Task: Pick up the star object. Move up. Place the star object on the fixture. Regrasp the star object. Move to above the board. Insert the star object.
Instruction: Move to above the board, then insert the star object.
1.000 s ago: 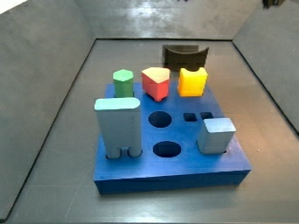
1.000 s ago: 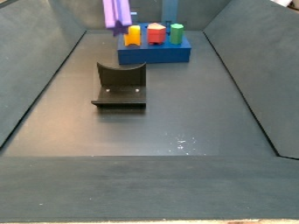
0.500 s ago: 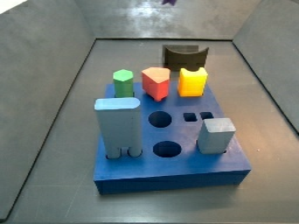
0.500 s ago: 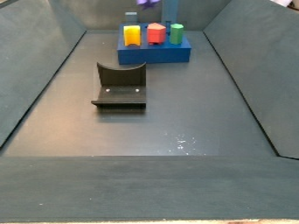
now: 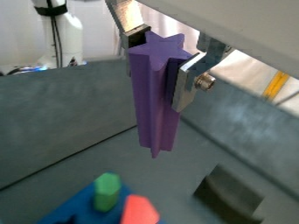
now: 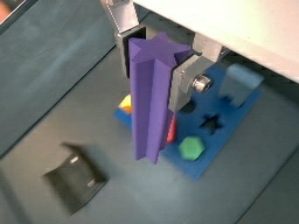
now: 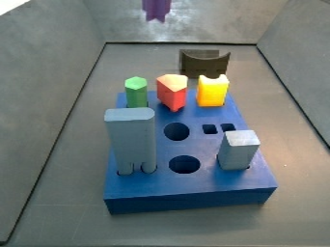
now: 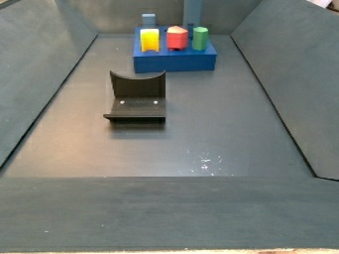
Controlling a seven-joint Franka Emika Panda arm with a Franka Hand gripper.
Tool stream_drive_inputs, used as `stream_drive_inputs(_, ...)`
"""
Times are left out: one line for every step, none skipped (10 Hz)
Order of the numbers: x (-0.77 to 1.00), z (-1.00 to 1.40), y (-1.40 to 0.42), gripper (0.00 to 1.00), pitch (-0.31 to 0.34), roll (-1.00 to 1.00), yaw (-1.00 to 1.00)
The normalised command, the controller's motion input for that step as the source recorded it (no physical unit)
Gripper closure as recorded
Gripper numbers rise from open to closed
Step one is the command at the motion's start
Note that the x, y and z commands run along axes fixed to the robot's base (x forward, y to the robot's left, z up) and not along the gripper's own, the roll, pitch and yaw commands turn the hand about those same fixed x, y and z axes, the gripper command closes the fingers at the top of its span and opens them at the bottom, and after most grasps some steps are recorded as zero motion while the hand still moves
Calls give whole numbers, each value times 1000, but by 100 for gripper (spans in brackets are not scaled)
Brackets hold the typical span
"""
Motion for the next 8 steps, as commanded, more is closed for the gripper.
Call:
stream_drive_inputs(-116,34,-55,100,-83,-1000,-145)
stream_drive_inputs(-93,19,-30,100,-83,-1000,-147)
stream_drive_inputs(-70,10,12,100,-64,-749,-94)
stream_drive_inputs(-61,8,11,100,-59,-608,-77)
stream_drive_inputs(-42,-2,15,100,-34,-323,-24)
stream_drive_inputs(-34,4,16,100,-30,-239,-21)
stream_drive_inputs(0,-349,-363,100,0,0,0)
stream_drive_inputs(0,-491,-617,100,0,39,-146)
